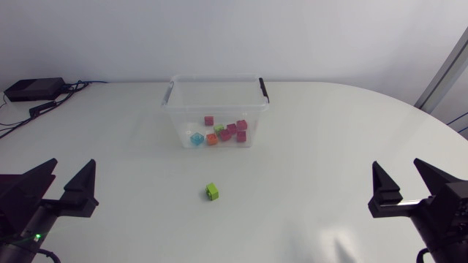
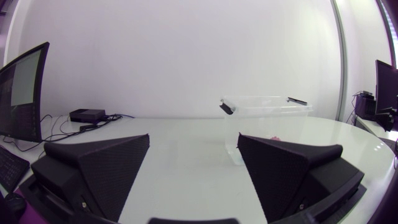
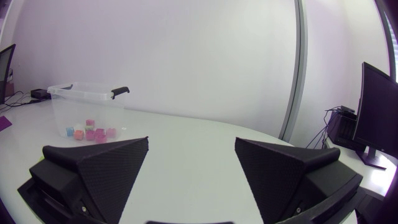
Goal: Place the duplo bricks in the container
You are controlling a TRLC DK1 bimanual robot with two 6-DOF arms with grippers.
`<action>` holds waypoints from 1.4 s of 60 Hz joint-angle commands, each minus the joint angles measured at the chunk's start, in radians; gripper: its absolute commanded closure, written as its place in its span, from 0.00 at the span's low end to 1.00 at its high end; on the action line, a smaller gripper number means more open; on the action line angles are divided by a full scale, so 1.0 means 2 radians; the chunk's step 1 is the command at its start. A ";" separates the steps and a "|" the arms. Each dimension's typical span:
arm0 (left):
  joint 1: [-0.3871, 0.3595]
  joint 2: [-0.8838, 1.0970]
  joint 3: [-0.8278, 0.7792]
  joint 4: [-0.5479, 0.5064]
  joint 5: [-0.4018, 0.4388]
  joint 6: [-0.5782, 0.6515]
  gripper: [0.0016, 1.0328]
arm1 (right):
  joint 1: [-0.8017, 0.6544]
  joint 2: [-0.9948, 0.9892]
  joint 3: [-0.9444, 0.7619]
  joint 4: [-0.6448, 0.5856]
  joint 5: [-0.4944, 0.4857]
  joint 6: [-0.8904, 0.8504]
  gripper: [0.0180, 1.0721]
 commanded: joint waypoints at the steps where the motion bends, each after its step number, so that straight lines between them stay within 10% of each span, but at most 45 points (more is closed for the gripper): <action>1: -0.011 -0.006 -0.008 -0.001 -0.003 0.007 0.04 | -0.004 -0.005 -0.010 0.005 -0.002 -0.007 0.04; 28: -0.034 -0.006 -0.008 0.000 -0.006 0.139 0.04 | -0.004 -0.005 -0.010 0.005 -0.002 -0.007 0.04; 50: -0.032 -0.006 0.030 0.023 -0.006 0.089 0.04 | -0.004 -0.005 -0.010 0.005 -0.002 -0.007 0.04; 67: -0.043 0.129 0.164 -0.034 -0.003 0.083 0.04 | -0.004 -0.005 -0.010 0.005 -0.002 -0.007 0.04; 84: -0.103 0.360 0.297 -0.198 -0.001 0.136 0.04 | -0.004 -0.005 -0.010 0.005 -0.002 -0.007 0.04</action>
